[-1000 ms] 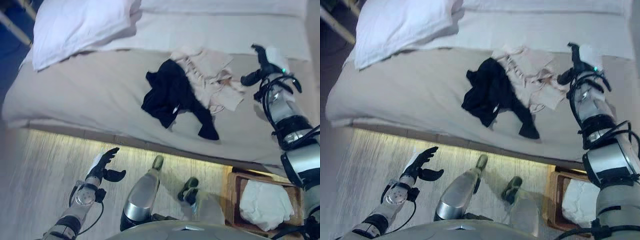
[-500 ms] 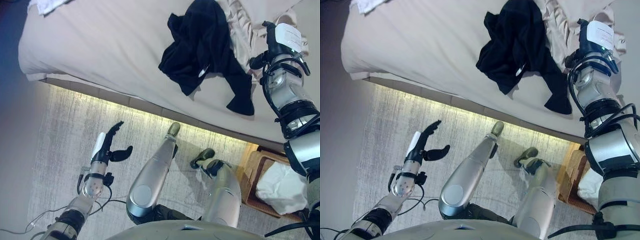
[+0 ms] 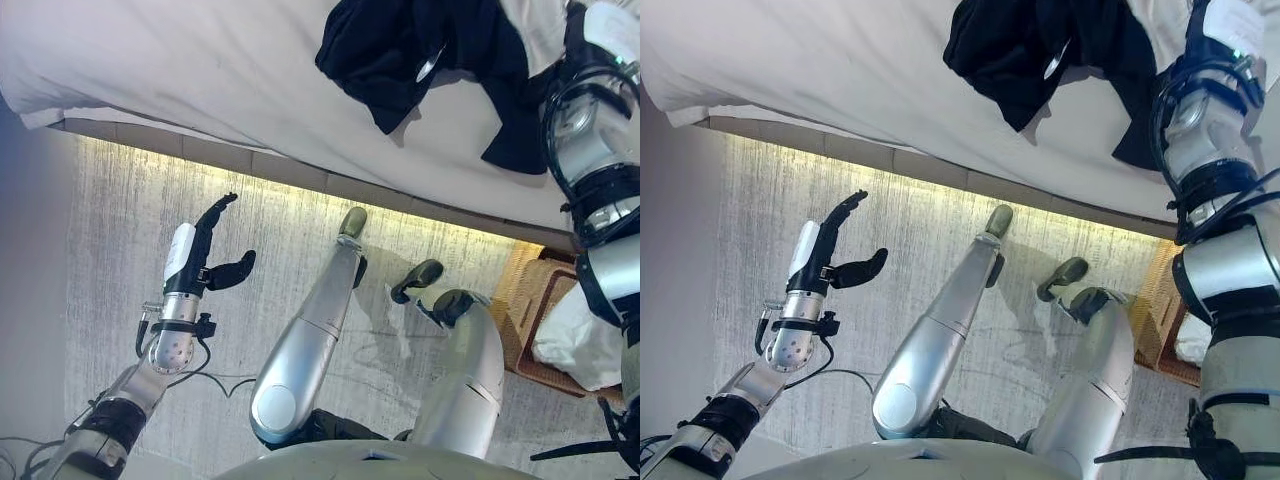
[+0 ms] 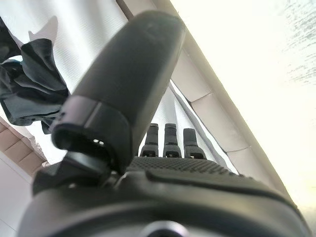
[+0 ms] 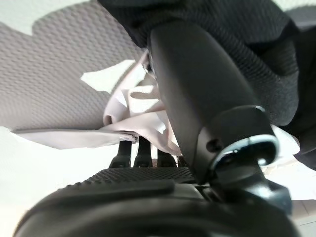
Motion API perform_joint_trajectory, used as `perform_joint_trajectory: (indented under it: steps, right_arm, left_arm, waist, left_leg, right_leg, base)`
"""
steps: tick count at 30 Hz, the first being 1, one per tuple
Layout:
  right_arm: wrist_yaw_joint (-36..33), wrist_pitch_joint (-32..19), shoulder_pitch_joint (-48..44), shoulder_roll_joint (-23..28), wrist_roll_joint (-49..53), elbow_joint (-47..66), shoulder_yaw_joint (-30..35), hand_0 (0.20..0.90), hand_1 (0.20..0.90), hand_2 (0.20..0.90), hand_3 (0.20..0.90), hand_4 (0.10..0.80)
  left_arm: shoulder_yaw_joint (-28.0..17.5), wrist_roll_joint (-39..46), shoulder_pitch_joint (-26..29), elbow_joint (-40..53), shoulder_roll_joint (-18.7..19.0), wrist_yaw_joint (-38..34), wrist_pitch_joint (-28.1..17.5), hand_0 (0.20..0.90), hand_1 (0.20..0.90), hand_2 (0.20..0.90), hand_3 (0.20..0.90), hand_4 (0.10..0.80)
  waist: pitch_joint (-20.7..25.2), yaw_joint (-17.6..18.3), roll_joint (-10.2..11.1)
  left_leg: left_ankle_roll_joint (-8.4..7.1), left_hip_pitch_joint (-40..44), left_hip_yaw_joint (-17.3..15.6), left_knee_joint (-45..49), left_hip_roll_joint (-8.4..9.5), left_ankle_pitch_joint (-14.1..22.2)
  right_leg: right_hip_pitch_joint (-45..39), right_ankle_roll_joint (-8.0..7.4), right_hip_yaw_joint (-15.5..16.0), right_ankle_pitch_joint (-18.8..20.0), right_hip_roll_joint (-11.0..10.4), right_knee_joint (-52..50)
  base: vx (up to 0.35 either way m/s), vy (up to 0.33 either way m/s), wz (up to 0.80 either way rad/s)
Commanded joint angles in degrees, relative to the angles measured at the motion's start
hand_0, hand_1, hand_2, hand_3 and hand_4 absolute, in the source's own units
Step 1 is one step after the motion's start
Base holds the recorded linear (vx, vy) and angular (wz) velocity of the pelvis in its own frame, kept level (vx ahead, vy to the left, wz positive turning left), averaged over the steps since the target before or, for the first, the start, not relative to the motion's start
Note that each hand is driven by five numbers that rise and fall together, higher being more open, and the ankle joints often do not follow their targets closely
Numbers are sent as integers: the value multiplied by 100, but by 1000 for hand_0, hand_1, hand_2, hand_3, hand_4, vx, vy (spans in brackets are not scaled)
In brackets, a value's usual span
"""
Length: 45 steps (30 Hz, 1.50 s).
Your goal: Pick up the clothes from the bed and place them into the basket
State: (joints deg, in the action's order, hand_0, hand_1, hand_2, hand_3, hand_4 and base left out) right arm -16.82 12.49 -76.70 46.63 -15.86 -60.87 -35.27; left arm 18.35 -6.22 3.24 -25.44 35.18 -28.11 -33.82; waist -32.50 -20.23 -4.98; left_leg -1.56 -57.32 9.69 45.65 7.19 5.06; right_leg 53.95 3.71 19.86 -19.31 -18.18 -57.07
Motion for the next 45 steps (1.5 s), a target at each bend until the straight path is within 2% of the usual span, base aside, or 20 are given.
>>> perform_joint_trajectory:
  steps: [1,2,7,12,16,23,26,32,34,35,37,39,42,45]
  right_arm:
    - [-169,-163,-597,807,97,157,-688,342,342,342,249,149]
    - [-124,-213,-676,845,61,164,-750,300,300,300,200,100]
    - [-227,-300,-891,1025,244,317,-880,300,300,300,200,100]
    - [-109,-392,-889,1050,208,312,-869,300,300,300,200,100]
    - [33,-600,-734,1128,131,257,-811,300,300,300,200,100]
    - [321,-622,-452,1191,41,267,-571,300,300,300,200,100]
    - [555,-755,-340,1350,-43,258,-503,300,300,300,200,100]
    - [913,-1067,-6,1550,82,228,-191,300,300,300,200,100]
    - [910,-1189,-26,1655,281,246,-159,300,300,300,200,100]
    - [963,-1209,15,1708,569,322,-69,300,300,300,200,100]
    - [1132,-1143,33,1709,1322,404,110,300,300,300,200,100]
    - [1425,-1101,94,1656,2482,468,556,300,300,300,200,100]
    - [1647,-1313,210,1612,3107,377,922,300,300,300,200,100]
    - [1731,-1516,249,1656,3320,331,1060,300,300,300,200,100]
  left_arm:
    - [-237,382,-470,423,192,-151,-308,900,900,900,900,800]
    - [-272,428,-513,437,188,-132,-325,900,900,900,900,800]
    - [-432,682,-646,604,239,-4,-298,900,900,900,900,800]
    - [-488,713,-740,527,290,106,-399,900,900,900,900,800]
    - [-542,725,-859,427,316,231,-530,900,900,900,900,800]
    - [-670,690,-883,286,323,442,-652,900,900,900,900,800]
    - [-680,552,-806,128,275,501,-615,900,900,900,900,800]
    - [-626,457,-786,-284,199,723,-213,900,900,900,900,800]
    - [-610,450,-768,-389,174,805,-30,900,900,900,900,800]
    - [-592,318,-784,-460,152,881,190,900,900,900,900,800]
    - [-503,102,-782,-634,161,787,264,900,900,900,900,800]
    - [-453,137,-697,-852,143,858,423,900,900,900,900,800]
    - [-505,148,-637,-1076,73,898,522,900,900,900,900,800]
    - [-572,178,-637,-1234,21,920,585,900,900,900,900,800]
  waist:
    - [270,-88,-358]
    - [270,-86,-356]
    - [270,-75,-315]
    - [270,-79,-246]
    - [270,-71,-143]
    - [270,-63,58]
    - [273,-38,172]
    - [852,55,394]
    - [1047,121,415]
    - [1166,165,449]
    - [1302,247,498]
    - [1536,391,556]
    - [1844,532,623]
    - [2089,633,696]
  left_leg:
    - [496,4,-537,489,178,632]
    - [491,-21,-553,493,169,622]
    - [452,-56,-585,518,144,597]
    - [414,305,-585,327,63,583]
    - [317,866,-530,74,-13,575]
    - [217,1985,-440,-686,-68,433]
    - [167,2732,-426,-1145,-97,368]
    - [62,3719,-368,-1881,-267,333]
    - [51,4034,-386,-2298,-348,92]
    - [38,4235,-399,-2464,-373,73]
    - [11,4456,-438,-2642,-411,45]
    - [-20,4818,-474,-2915,-453,37]
    - [-24,5220,-556,-3288,-491,5]
    - [-16,5466,-675,-3494,-540,-14]
  right_leg:
    - [-72,114,31,-36,453,-367]
    - [-51,113,34,-25,459,-368]
    - [-49,76,35,8,460,-368]
    - [-421,33,99,52,475,-168]
    - [-981,-21,102,81,481,99]
    - [-2139,-87,156,165,529,763]
    - [-2884,-126,205,222,519,1235]
    - [-3999,-204,271,361,610,2240]
    - [-4348,-207,335,623,680,2768]
    - [-4565,-238,318,671,726,3016]
    - [-4772,-304,255,748,754,3280]
    - [-5096,-380,164,813,832,3655]
    - [-5410,-462,105,906,924,4041]
    - [-5587,-520,31,1003,984,4272]
  base:
    - [-28,28,-3]
    - [-19,33,-7]
    - [-5,9,-4]
    - [29,-14,3]
    - [48,0,-15]
    - [40,-4,-1]
    - [66,28,-9]
    - [126,25,-13]
    - [18,62,-16]
    - [-20,47,-26]
    - [56,9,-19]
    - [76,15,-15]
    - [51,5,-9]
    - [34,-19,-17]
